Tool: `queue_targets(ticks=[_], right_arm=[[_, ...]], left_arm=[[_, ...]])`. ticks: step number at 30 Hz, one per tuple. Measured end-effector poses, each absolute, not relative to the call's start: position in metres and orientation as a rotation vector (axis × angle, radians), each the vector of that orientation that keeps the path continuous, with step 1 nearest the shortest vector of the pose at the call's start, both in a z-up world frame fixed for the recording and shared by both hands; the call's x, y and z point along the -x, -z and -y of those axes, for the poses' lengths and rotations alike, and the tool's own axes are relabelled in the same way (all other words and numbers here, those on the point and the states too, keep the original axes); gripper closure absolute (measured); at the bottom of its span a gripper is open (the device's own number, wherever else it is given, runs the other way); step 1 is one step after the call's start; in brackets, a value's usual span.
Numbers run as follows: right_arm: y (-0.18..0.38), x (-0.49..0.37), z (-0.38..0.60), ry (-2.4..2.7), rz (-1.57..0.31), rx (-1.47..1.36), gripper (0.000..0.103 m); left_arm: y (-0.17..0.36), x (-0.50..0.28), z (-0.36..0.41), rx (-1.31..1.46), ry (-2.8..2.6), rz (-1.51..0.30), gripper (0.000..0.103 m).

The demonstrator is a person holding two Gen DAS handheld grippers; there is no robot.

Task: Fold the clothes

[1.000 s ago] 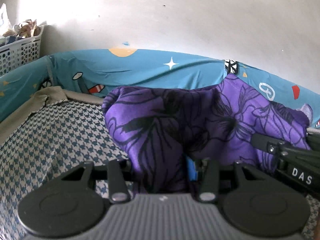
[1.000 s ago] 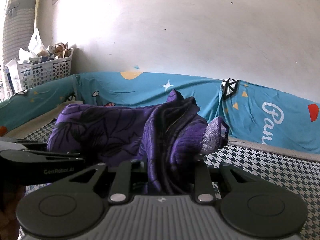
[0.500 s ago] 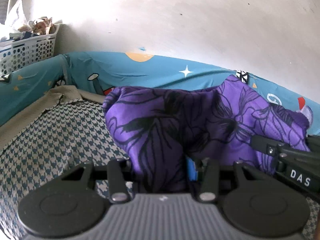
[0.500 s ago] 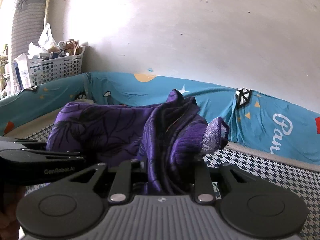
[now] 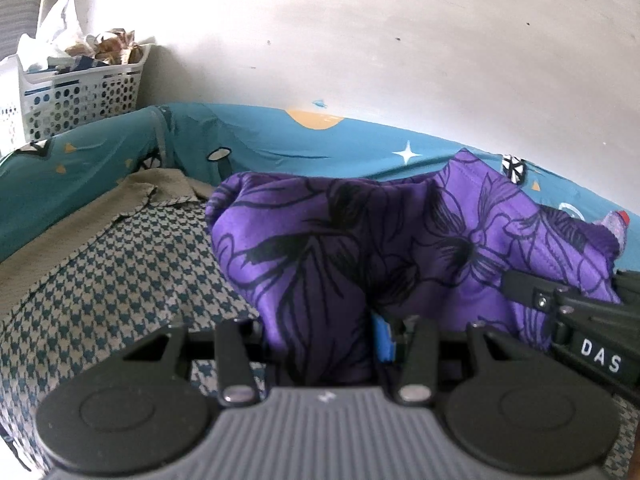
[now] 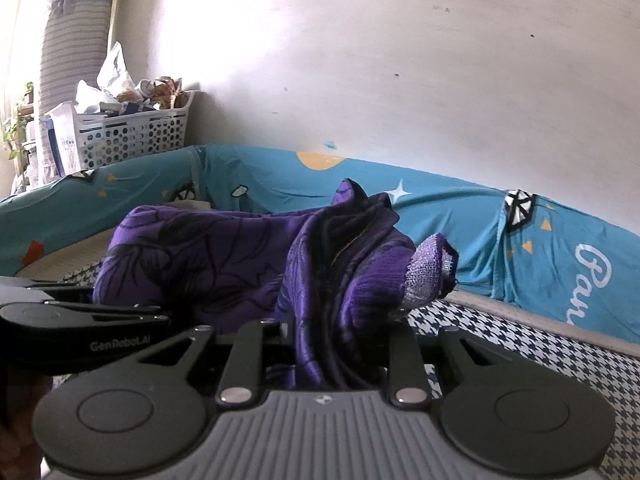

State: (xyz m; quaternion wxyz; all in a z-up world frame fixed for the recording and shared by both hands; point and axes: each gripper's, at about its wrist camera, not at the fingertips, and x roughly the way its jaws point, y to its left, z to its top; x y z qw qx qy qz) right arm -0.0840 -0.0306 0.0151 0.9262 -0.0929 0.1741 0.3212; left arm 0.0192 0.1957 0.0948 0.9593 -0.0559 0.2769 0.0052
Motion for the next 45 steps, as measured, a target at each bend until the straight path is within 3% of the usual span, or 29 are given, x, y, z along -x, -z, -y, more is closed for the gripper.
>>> queue_targets(ticks=[20, 45], right_arm=[[-0.015, 0.064, -0.037, -0.766, -0.348, 0.191, 0.078], [0.034, 0.021, -0.12, -0.9, -0.434, 0.116, 0.078]], left_arm=[[-0.1, -0.032, -0.242, 0.146, -0.181, -0.533, 0.06], [-0.071, -0.073, -0.303, 0.11, -0.411, -0.573, 0.06]])
